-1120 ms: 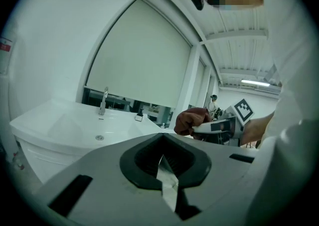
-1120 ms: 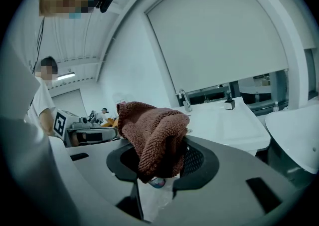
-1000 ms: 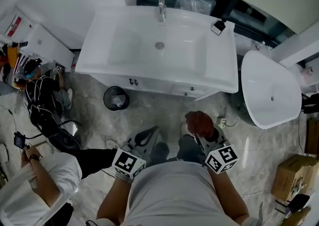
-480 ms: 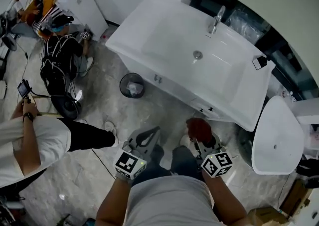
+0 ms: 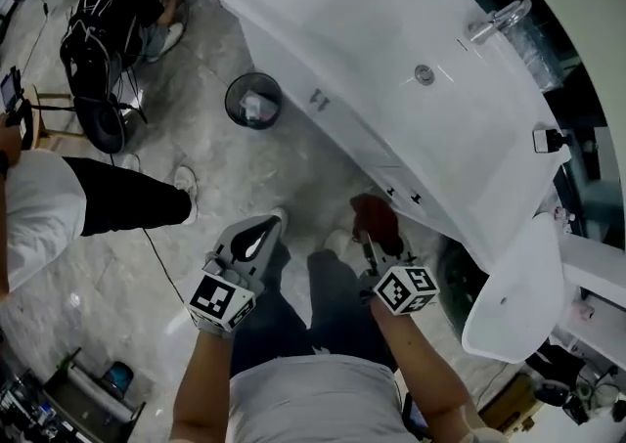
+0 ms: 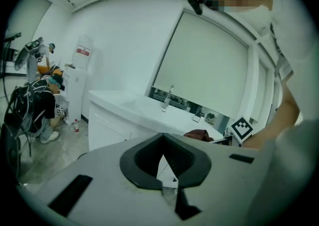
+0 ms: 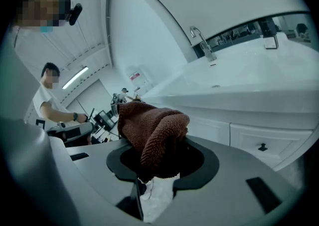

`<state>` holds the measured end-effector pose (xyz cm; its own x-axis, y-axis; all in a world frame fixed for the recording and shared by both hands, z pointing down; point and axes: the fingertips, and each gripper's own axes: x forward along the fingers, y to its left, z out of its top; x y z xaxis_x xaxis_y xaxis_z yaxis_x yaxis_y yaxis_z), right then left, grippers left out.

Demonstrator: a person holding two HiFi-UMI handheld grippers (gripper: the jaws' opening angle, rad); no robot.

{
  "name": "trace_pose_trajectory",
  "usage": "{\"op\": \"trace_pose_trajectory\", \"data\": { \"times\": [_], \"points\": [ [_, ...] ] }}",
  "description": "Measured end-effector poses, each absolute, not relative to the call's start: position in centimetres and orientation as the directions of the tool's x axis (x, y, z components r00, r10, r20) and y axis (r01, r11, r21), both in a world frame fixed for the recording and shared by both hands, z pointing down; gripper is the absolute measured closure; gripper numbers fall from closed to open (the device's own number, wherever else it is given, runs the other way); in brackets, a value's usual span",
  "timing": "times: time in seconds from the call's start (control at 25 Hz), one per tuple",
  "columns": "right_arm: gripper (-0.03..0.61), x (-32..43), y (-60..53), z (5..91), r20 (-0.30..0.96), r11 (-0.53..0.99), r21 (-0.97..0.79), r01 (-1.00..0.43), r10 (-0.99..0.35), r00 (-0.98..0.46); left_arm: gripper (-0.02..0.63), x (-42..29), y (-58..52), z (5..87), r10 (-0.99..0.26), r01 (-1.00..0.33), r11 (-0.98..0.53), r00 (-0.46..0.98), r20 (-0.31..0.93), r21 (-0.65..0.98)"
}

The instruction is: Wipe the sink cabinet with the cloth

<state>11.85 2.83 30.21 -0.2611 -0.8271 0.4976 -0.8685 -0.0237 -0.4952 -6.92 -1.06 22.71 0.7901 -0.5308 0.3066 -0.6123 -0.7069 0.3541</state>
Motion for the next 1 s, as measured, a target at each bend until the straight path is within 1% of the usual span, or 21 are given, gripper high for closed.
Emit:
{"op": "trace_pose_trajectory", "data": {
  "times": [0.2, 0.36, 0.52, 0.8, 1.0],
  "points": [
    [0.428, 13.8, 2.0, 36.3, 0.538, -0.106, -0.502, -0.858, -0.815, -0.214, 0.603, -7.6, -1.0, 28.4, -0.564, -0.651, -0.652, 0.759, 0.325, 0.388],
    [0.428, 17.4, 0.6, 40.2, 0.546, -0.212, -0.508, -0.835, -0.829, -0.121, 0.603, -6.6, -0.4, 32.3, -0.549, -0.651, -0.648, 0.759, 0.351, 0.394],
    [0.428, 20.6, 0.0, 43.6, 0.557, -0.286, -0.502, -0.817, -0.829, -0.052, 0.603, -5.6, 0.1, 35.0, -0.536, -0.643, -0.635, 0.766, 0.355, 0.428],
    [0.428, 24.7, -1.5, 46.8, 0.545, -0.35, -0.479, -0.805, -0.837, 0.04, 0.603, -4.4, 1.1, 39.5, -0.513, -0.632, -0.626, 0.775, 0.369, 0.458],
    [0.428, 25.7, -2.1, 47.4, 0.529, -0.366, -0.532, -0.763, -0.848, 0.037, 0.603, -3.7, 2.1, 41.5, -0.505, -0.642, -0.603, 0.767, 0.397, 0.474]
  ]
}}
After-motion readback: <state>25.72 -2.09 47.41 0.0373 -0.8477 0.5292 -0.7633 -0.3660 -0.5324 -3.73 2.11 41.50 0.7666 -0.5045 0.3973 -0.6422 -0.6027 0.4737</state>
